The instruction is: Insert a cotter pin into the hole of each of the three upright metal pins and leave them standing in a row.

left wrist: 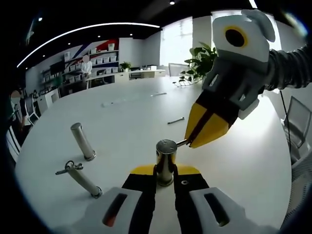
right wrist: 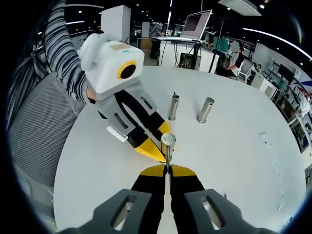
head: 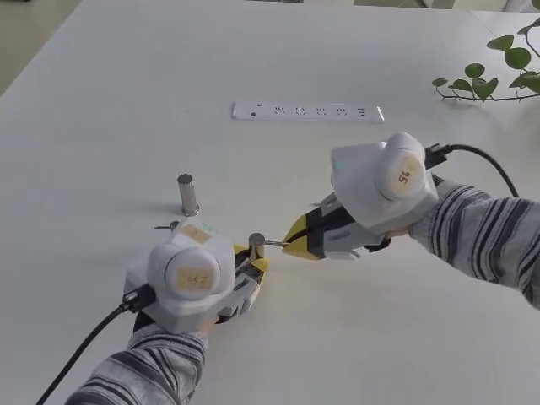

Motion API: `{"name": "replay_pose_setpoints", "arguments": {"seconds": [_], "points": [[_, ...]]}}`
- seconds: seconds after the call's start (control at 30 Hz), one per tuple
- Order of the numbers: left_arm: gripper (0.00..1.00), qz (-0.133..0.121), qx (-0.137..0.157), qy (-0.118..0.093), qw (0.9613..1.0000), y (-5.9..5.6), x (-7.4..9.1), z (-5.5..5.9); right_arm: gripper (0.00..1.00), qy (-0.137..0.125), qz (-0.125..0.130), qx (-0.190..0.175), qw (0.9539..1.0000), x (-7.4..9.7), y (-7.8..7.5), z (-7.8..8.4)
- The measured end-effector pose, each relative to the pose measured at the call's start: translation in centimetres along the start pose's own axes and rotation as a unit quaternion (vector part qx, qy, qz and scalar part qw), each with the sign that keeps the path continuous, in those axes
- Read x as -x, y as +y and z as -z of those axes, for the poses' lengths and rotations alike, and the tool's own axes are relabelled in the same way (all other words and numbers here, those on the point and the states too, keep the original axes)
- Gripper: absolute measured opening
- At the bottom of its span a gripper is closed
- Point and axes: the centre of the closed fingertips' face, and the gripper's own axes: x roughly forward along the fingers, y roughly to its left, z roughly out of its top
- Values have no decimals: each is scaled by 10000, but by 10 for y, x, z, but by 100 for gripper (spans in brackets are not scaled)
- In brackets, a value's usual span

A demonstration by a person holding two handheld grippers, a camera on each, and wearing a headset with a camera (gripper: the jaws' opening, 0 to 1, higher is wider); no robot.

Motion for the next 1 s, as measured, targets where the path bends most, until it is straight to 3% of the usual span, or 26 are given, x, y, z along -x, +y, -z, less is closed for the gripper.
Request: {"name": "replay_pose_setpoints", "arguments": {"seconds": [0.5,0.7,1.0], "points": [[10,-98,58,-75,9999,0,-1,0,0,-38,120,291,9995,-11,0,-12],[10,-124,95,-78,9998,0,-2,0,6,-33,207,123,9997,-5,0,-10],[10,-177,122,-68,9997,0,-2,1,0,-167,304,-194,9992,3,-2,-8]]}}
